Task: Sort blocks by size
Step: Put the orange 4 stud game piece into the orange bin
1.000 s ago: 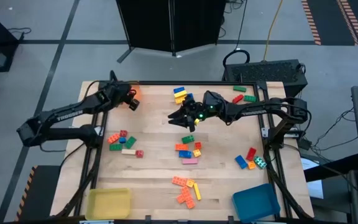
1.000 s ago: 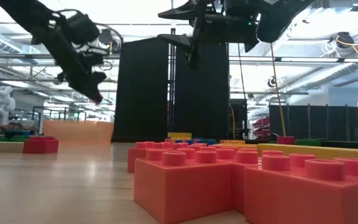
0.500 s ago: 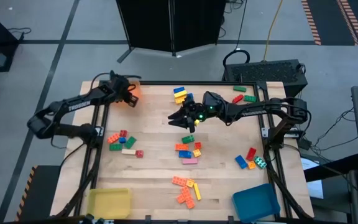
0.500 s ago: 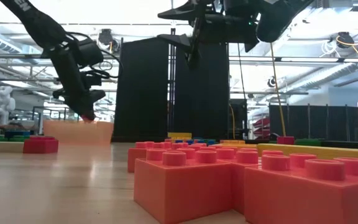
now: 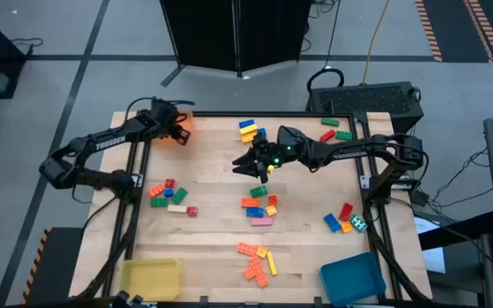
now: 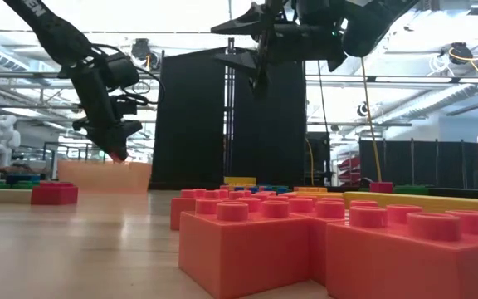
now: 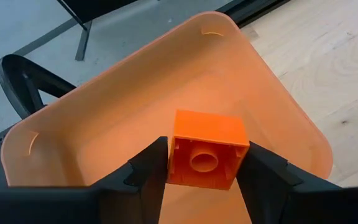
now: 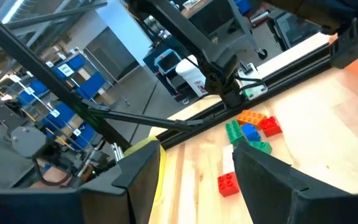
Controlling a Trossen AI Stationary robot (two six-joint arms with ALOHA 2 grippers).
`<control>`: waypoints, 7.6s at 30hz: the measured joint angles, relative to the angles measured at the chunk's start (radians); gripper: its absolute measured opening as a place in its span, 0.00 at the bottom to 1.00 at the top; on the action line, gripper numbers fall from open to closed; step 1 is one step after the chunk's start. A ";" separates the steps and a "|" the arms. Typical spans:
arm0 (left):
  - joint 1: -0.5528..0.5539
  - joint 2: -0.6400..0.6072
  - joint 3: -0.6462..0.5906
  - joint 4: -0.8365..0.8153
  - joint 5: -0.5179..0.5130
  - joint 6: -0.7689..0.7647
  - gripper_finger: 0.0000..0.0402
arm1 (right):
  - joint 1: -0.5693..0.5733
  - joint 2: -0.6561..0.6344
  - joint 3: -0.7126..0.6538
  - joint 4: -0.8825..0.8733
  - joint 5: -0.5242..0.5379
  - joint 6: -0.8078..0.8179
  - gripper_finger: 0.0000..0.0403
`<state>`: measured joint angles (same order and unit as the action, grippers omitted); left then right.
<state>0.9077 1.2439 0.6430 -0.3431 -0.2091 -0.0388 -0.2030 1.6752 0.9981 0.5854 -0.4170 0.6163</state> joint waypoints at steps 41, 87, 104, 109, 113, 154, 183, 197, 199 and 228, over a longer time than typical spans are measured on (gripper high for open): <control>-0.050 0.000 0.000 0.199 0.038 0.126 0.50 | -0.339 -0.182 0.001 -0.712 0.019 -0.098 0.49; -0.586 0.000 -0.001 0.474 0.496 0.310 0.16 | 0.054 -0.182 0.001 -1.150 0.365 -0.420 0.49; -0.718 0.000 -0.011 0.463 0.488 0.283 0.16 | 0.260 -0.149 0.001 -1.123 0.522 -0.381 0.49; -0.761 0.000 -0.011 0.464 0.464 0.283 0.16 | 0.281 -0.081 0.000 -1.132 0.529 -0.349 0.49; -0.797 0.034 -0.011 0.477 0.420 0.283 0.16 | 0.282 -0.026 0.000 -1.083 0.531 -0.355 0.49; -0.869 0.299 -0.011 0.575 0.309 0.228 0.56 | 0.287 0.008 -0.100 -0.874 0.525 -0.717 0.62; -0.869 0.299 -0.006 0.615 0.309 0.231 0.56 | 0.281 0.079 -0.093 -0.846 0.522 -0.677 0.34; -0.869 0.299 -0.006 0.662 0.309 0.228 0.56 | 0.281 0.070 -0.096 -0.771 0.530 -0.610 0.32; -0.869 0.298 -0.006 0.677 0.309 0.228 0.56 | 0.281 0.049 -0.096 -0.728 0.548 -0.610 0.33; -0.869 0.298 -0.006 0.879 0.257 0.264 0.59 | 0.268 -0.013 -0.095 -0.379 0.626 -0.721 0.34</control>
<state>0.0387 1.5421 0.6369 0.5356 0.0475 0.2253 0.0647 1.6619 0.9028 0.2066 0.2090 -0.1043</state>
